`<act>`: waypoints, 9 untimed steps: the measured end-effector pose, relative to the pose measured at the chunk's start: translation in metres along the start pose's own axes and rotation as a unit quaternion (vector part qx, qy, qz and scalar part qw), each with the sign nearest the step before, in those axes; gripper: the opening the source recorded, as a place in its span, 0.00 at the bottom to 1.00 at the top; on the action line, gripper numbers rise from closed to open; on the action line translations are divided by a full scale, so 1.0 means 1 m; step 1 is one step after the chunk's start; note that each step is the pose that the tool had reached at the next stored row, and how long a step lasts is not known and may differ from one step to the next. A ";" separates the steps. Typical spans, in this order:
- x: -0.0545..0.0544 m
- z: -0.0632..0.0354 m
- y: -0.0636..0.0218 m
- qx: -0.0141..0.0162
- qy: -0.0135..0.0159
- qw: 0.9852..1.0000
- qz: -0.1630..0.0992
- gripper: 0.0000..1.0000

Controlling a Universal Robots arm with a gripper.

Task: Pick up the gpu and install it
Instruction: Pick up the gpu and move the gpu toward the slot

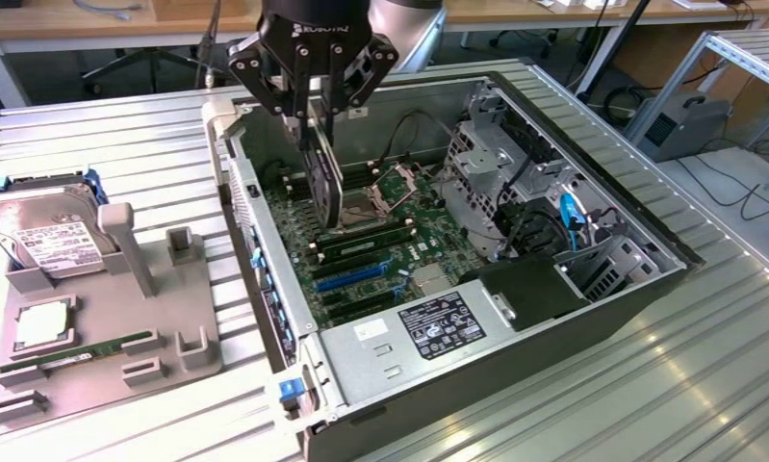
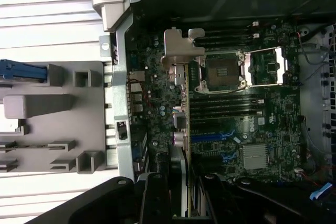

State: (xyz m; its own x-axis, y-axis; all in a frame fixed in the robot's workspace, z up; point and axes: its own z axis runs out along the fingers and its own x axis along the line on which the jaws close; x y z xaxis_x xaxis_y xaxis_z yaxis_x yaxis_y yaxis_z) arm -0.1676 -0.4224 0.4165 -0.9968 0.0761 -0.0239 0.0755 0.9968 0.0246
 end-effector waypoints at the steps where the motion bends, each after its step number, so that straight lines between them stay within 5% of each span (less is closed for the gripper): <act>1: -0.001 0.0005 0.0001 0.000 0.000 1.000 0.000 0.27; 9: -0.007 0.0029 0.0005 0.000 0.000 1.000 0.000 0.27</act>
State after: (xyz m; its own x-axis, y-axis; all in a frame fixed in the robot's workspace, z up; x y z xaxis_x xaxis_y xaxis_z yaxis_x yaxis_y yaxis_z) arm -0.1602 -0.4224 0.4138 -0.9968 0.0761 -0.0240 0.0755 0.9969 0.0238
